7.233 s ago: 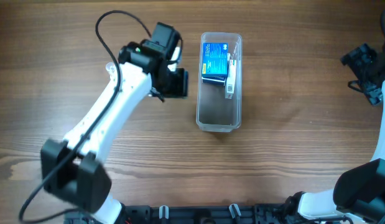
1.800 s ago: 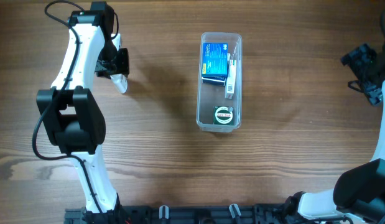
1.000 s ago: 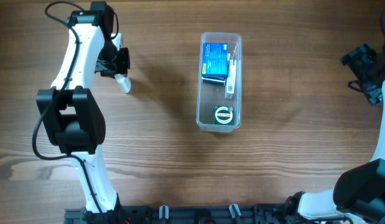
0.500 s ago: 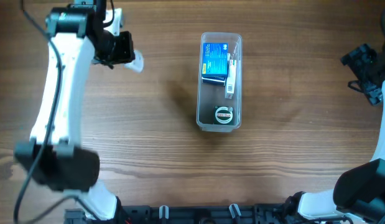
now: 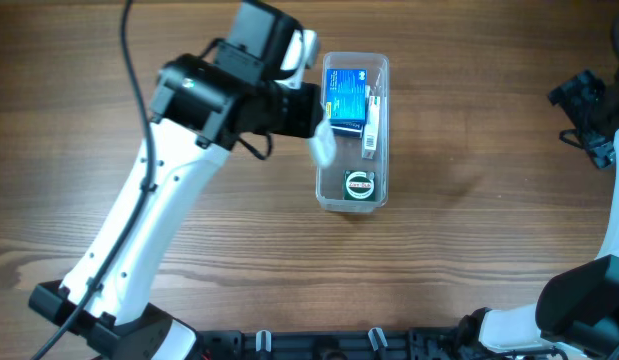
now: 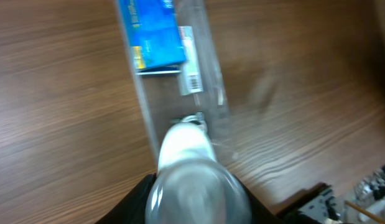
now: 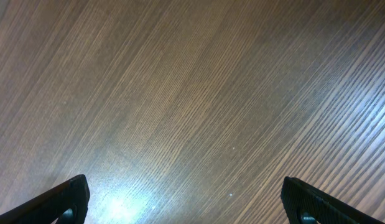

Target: Pack container

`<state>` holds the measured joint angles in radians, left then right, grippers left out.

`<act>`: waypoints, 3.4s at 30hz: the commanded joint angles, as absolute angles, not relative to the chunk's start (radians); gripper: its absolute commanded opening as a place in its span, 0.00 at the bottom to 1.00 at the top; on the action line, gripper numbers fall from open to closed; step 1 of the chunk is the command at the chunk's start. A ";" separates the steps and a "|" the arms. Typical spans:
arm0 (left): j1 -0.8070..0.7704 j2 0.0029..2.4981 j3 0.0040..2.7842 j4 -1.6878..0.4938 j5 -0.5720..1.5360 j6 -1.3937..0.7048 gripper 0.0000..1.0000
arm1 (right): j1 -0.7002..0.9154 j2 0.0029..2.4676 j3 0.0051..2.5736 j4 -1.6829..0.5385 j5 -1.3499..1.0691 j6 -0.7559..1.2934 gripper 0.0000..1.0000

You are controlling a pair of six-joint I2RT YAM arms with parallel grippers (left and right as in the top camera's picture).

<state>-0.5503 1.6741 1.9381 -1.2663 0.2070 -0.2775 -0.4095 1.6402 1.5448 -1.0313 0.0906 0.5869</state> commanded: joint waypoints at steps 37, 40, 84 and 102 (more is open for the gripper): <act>-0.670 1.856 1.907 -1.641 0.149 -0.435 0.39 | -0.413 1.652 1.541 -1.029 0.108 0.603 1.00; -0.696 1.856 1.820 -1.583 0.183 -0.435 0.38 | -0.413 1.652 1.541 -1.029 0.108 0.603 1.00; -0.659 1.973 1.704 -1.285 0.146 -0.506 0.06 | -0.413 1.652 1.541 -1.029 0.108 0.603 1.00; -0.656 2.012 1.704 -1.068 0.084 -0.502 0.07 | -0.413 1.652 1.541 -1.029 0.108 0.603 1.00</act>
